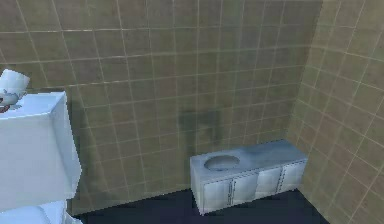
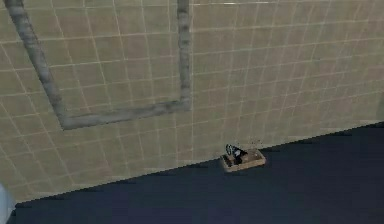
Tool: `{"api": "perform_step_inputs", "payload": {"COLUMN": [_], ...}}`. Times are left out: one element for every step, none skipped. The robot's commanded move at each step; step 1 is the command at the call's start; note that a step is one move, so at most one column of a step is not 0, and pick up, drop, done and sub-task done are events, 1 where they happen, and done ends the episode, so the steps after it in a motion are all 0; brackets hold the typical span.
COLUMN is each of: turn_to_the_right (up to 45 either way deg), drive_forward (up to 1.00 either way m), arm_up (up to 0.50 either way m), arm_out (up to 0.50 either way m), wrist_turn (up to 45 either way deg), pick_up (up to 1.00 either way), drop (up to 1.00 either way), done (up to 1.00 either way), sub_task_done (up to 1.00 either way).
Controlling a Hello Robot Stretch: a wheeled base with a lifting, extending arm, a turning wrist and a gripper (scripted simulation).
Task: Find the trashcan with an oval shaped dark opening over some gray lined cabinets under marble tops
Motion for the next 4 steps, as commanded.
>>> {"api": "perform_step_inputs", "payload": {"turn_to_the_right": [-6.0,0.0,27.0,0.0], "drive_forward": [0.00,0.15,0.00,0.00], "arm_up": [0.00,0.00,0.00,0.00], "arm_out": [0.00,0.00,0.00,0.00], "wrist_turn": [0.0,0.0,0.0,0.0], "pick_up": [0.00,0.00,0.00,0.00], "drop": [0.00,0.00,0.00,0.00], "done": [0.00,0.00,0.00,1.00], "sub_task_done": [0.00,0.00,0.00,0.00]}}
